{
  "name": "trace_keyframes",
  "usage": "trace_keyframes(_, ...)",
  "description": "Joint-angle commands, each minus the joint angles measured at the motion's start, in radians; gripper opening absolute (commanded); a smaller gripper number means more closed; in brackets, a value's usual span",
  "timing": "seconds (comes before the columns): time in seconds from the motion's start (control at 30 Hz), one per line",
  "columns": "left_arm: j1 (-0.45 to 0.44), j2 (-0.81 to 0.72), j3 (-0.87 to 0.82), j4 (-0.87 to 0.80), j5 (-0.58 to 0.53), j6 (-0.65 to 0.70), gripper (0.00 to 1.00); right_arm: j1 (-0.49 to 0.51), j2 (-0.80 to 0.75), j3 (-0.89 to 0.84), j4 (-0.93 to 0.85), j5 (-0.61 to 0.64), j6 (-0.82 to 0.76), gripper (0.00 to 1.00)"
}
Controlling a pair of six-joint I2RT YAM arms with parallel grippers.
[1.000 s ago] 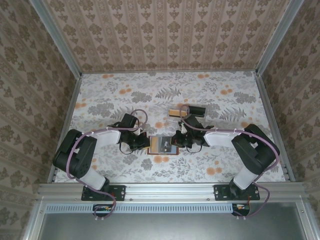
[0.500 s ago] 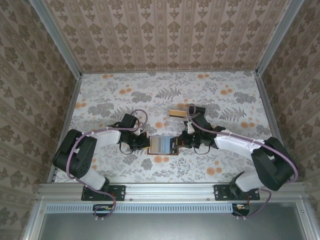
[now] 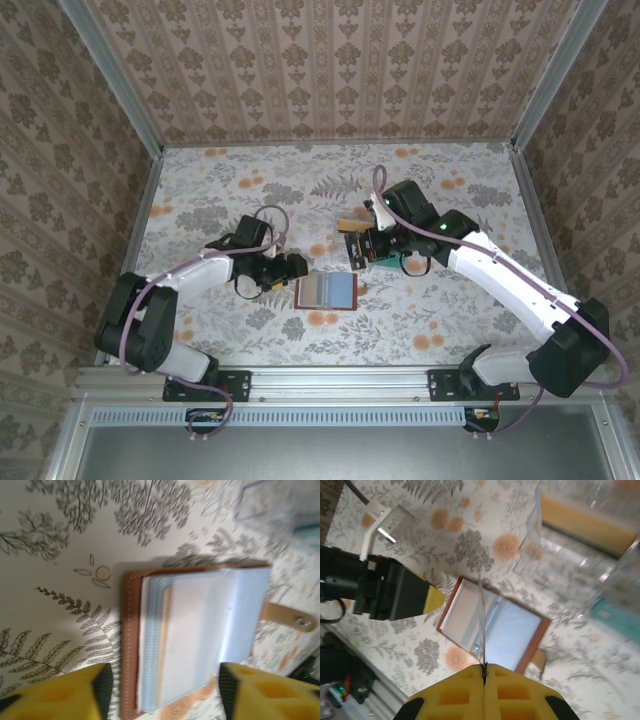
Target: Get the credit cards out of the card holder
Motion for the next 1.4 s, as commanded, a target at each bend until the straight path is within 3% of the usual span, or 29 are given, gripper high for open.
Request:
trace_keyframes(0.0, 0.038, -0.059, 0.034, -0.049, -0.009, 0.019, 0.81, -0.005, 0.039, 0.104, -0.198, 0.135, -0.249, 0.00)
trace_keyframes(0.1, 0.062, -0.099, 0.033, -0.054, -0.006, 0.021, 0.88, -0.003, 0.071, 0.161, -0.232, 0.222, -0.414, 0.00)
trace_keyframes(0.3, 0.089, -0.142, 0.030, -0.053, 0.005, 0.032, 0.90, -0.003, 0.136, 0.231, -0.253, 0.417, -0.700, 0.00)
trace_keyframes(0.37, 0.091, -0.145, 0.031, -0.051, 0.005, 0.035, 0.91, -0.003, 0.163, 0.252, -0.258, 0.448, -0.785, 0.00)
trace_keyframes(0.4, 0.092, -0.148, 0.030, -0.049, 0.005, 0.037, 0.99, -0.003, 0.179, 0.261, -0.258, 0.462, -0.830, 0.00)
trace_keyframes(0.43, 0.092, -0.149, 0.030, -0.049, 0.005, 0.038, 1.00, -0.003, 0.192, 0.266, -0.254, 0.479, -0.868, 0.00)
trace_keyframes(0.67, 0.096, -0.151, 0.040, -0.066, 0.005, 0.056, 1.00, -0.003, 0.245, 0.234, -0.169, 0.541, -1.097, 0.00)
trace_keyframes(0.93, 0.101, -0.147, 0.043, -0.074, -0.001, 0.059, 1.00, -0.022, 0.278, 0.199, -0.114, 0.556, -1.211, 0.00)
trace_keyframes(1.37, 0.113, -0.130, 0.053, -0.078, 0.003, 0.062, 1.00, -0.070, 0.293, 0.123, -0.052, 0.533, -1.242, 0.00)
